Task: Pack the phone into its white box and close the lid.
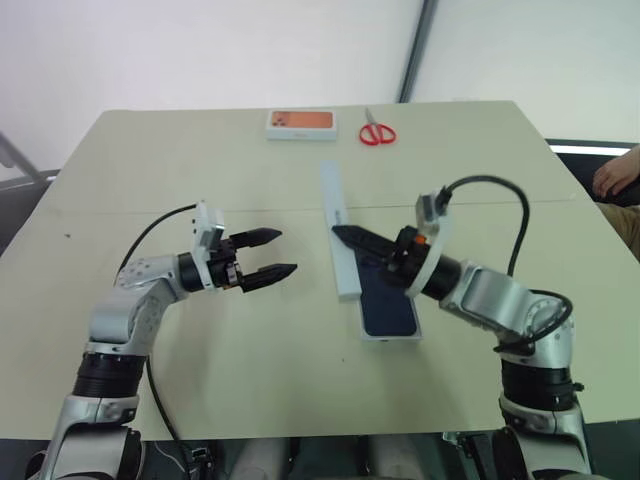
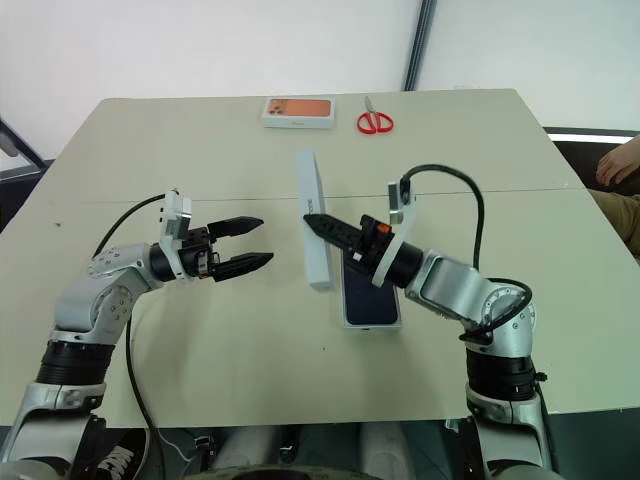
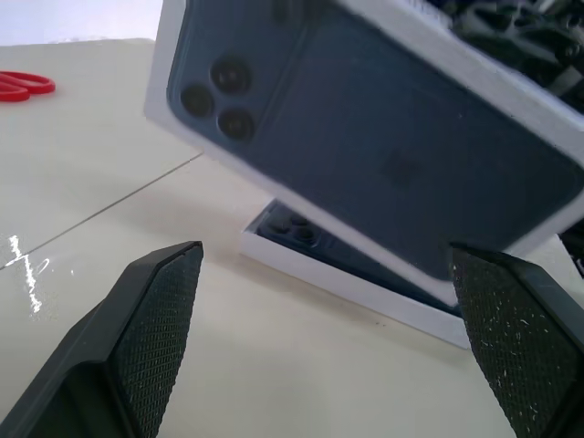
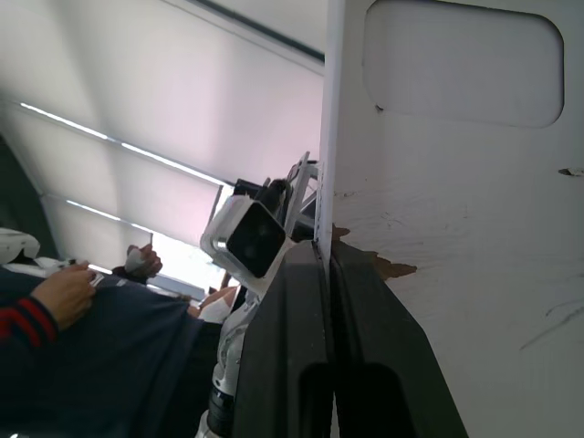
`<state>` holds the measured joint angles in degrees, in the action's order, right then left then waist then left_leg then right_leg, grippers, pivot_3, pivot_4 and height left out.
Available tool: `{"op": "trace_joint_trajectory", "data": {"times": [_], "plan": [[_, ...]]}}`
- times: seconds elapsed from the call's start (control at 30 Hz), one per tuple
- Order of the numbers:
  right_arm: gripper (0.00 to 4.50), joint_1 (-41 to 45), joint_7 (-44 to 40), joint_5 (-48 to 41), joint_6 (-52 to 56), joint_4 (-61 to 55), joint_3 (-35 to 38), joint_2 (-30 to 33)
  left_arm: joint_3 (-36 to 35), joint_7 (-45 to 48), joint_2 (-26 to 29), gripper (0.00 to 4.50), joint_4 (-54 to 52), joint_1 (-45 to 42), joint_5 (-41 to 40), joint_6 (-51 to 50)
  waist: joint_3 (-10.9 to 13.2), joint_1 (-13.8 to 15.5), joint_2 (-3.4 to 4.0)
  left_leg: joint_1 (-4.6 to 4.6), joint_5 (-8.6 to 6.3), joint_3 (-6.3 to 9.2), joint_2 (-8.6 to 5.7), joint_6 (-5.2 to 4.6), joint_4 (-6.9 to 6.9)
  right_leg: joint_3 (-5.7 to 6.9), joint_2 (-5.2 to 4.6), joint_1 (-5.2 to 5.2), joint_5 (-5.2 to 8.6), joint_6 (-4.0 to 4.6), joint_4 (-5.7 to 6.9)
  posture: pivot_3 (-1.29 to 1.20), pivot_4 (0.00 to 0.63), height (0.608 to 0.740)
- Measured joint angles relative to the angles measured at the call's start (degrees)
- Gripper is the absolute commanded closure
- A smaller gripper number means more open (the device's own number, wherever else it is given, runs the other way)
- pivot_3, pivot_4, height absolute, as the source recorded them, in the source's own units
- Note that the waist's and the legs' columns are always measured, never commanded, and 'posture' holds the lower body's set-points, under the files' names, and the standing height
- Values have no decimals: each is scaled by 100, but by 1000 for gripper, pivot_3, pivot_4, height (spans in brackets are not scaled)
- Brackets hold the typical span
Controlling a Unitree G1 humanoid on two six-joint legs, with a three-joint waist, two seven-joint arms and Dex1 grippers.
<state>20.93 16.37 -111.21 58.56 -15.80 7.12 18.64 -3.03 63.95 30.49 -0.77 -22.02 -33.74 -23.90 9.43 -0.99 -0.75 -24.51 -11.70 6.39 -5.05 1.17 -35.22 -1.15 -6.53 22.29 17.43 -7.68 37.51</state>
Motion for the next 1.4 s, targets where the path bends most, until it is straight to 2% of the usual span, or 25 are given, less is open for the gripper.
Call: {"op": "trace_joint_trajectory", "data": {"times": [0.17,0.23,0.37,0.5,0.83,0.97,1.17,1.3,1.4], "plan": [[4391,-404,-120,0,59,0,-274,82,0,-47,-23,0,-68,150,-65,-62,0,-5,0,0,0,0,0,0,1,-1,0,2,0,0,0,0,150,740],[4500,-433,-125,0,45,0,-312,108,3,-42,-25,553,-146,227,-87,-120,0,-6,0,0,0,0,1,0,2,-1,0,3,0,1,0,0,150,740],[4500,-477,-107,-2,-44,6,-400,25,20,-1,-27,2359,-277,346,-187,-224,0,-5,1,0,0,-1,0,0,2,-2,-1,2,0,1,0,0,150,740],[4500,-482,-102,-2,-99,10,-458,29,25,-1,-41,4472,-279,374,-192,-299,0,10,1,0,0,-1,0,0,1,-2,-1,1,0,1,0,0,150,740],[4500,-646,152,-17,-381,224,-703,140,551,-393,-727,4472,-383,588,208,31,0,15,1,0,0,-2,-1,1,1,-2,-4,1,0,1,-1,0,150,740],[3162,-637,165,-22,-486,291,-714,173,660,-457,-843,4500,-352,583,314,67,0,8,1,0,0,-3,-1,1,2,-2,-3,1,0,1,-1,0,150,740],[72,-626,138,28,-510,296,-751,431,688,-462,-910,4500,-261,584,369,106,0,28,1,0,0,-3,-3,0,-1,-1,-5,-2,0,1,-2,0,150,740],[72,-605,-167,456,-401,278,-721,916,815,-483,-1065,4500,-195,544,456,199,0,35,1,0,0,-3,-5,0,-2,1,-6,-4,0,1,-2,0,150,740],[72,-462,-504,736,-376,278,-432,1390,907,-547,-1257,4500,-132,471,491,215,0,29,0,0,0,-4,-4,0,-3,3,-5,-4,0,1,-3,0,150,740]]}}
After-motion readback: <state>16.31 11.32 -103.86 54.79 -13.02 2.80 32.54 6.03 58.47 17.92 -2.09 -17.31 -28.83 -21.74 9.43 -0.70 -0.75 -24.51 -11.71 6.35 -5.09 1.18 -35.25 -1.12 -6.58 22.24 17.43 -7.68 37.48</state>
